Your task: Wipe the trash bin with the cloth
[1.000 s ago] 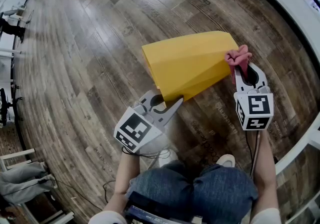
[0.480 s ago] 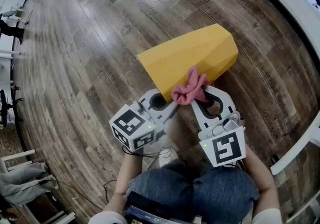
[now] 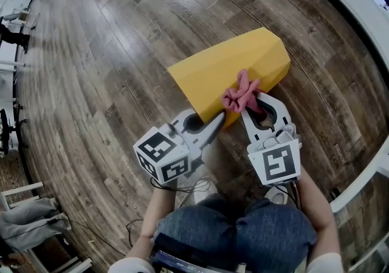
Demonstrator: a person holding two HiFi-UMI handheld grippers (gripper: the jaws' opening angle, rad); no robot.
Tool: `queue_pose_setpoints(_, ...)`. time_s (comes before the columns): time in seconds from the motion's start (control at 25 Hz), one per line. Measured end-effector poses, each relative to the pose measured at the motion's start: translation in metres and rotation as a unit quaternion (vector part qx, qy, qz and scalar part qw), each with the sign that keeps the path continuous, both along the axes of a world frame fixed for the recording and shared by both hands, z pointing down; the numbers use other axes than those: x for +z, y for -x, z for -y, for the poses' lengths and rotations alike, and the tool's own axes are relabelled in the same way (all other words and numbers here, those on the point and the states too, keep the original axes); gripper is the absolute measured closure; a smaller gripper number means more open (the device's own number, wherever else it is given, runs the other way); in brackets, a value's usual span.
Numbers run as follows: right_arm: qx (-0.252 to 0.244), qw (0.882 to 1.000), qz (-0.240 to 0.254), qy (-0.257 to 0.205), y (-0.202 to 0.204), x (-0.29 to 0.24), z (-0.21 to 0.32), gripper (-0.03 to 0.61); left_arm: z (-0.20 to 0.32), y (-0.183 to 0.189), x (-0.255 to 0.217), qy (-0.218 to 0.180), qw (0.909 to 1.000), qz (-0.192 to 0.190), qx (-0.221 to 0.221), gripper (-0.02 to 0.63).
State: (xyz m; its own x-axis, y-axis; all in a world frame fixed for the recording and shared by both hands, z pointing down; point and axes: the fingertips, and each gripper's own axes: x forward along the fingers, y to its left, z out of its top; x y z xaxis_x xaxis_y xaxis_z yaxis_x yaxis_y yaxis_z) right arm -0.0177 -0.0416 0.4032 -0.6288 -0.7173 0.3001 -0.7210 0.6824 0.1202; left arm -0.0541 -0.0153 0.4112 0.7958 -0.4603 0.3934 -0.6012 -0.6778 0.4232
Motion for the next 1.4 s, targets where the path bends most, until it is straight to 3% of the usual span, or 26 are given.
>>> queue_pose_setpoints(0.44,0.127,0.991,-0.027,0.037,-0.076,0.035,0.055,0.528,0.004,0.005,-0.002,0.008,0.9999,-0.005,-0.013,0.583)
queue_pose_setpoints(0.72,0.169,0.984,-0.040,0.048,-0.107,0.048,0.084,0.528,0.009,0.008,-0.003,0.007,0.9997,0.009,-0.021,0.578)
queue_pose_setpoints(1.0,0.176,0.981,-0.048,0.066,-0.112,0.059,0.095,0.528,0.014,0.026,0.007,0.010,0.9983,0.038,-0.044,0.557)
queue_pose_setpoints(1.12,0.169,0.982,-0.049,0.066,-0.101,0.058,0.095,0.528,0.013,0.036,0.016,0.024,0.9977,0.033,-0.055,0.554)
queue_pose_setpoints(1.24,0.170,0.982,-0.050,0.066,-0.097,0.057,0.098,0.528,0.010,0.037,0.017,0.006,0.9982,0.034,-0.049,0.549)
queue_pose_setpoints(1.4,0.166,0.982,-0.055,0.071,-0.096,0.058,0.097,0.528,0.003,0.035,0.020,-0.018,0.9967,0.068,-0.039,0.533)
